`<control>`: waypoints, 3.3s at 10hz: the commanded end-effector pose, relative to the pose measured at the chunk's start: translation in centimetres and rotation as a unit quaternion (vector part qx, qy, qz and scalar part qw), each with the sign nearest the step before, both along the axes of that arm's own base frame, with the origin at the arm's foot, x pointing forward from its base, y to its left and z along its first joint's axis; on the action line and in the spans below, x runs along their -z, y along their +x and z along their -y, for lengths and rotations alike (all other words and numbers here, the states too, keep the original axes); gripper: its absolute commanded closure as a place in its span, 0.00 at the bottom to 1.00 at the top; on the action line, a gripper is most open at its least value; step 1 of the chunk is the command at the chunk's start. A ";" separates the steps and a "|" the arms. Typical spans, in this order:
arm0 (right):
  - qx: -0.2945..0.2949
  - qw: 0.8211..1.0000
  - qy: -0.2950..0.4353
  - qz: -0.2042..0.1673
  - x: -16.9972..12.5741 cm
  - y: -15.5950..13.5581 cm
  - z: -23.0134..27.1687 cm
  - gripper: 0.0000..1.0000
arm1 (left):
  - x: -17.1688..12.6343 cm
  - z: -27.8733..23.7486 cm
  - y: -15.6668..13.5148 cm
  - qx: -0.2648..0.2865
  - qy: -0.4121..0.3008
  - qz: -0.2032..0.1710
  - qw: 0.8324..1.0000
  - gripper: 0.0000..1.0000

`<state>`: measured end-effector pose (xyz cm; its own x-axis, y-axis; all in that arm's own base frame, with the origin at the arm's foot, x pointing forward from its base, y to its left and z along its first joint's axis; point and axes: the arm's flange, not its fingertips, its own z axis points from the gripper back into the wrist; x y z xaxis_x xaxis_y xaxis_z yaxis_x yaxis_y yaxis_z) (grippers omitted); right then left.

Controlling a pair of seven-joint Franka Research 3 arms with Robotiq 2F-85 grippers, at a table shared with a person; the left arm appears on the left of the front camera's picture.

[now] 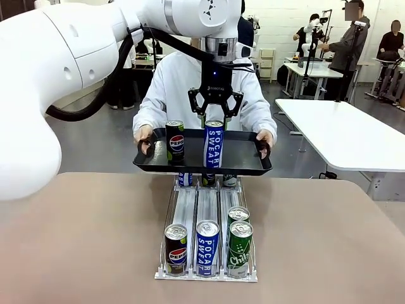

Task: Retrieve and hand over the desired beverage to the person.
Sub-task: Place the picked can on the Handle tray extended by the person.

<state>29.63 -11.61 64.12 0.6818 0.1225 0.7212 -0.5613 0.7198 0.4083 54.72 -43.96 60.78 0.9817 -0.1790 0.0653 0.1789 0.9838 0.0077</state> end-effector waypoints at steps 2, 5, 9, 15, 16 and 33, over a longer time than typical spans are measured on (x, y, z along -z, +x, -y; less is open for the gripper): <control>-0.011 1.000 0.017 0.011 0.0 0.2 -0.1 0.00 | -2.0 2.1 2.5 0.004 -0.005 -0.018 1.000 0.17; -0.011 1.000 0.017 0.011 0.0 0.2 -0.1 0.00 | -2.2 2.0 2.5 0.004 -0.006 -0.018 1.000 0.00; -0.011 1.000 0.017 0.011 0.0 0.2 -0.1 0.00 | -2.3 1.8 2.5 0.006 -0.008 -0.023 1.000 0.00; -0.011 1.000 0.017 0.011 0.0 0.2 -0.1 0.00 | -7.5 -12.3 -17.8 0.182 0.010 0.050 0.982 0.00; -0.011 1.000 0.017 0.011 0.0 0.2 -0.1 0.00 | -6.7 -16.9 -20.7 0.199 0.031 0.059 0.978 0.00; -0.011 1.000 0.017 0.011 0.0 0.2 -0.1 0.00 | -6.8 -31.7 -23.9 0.079 -0.085 0.130 0.985 0.00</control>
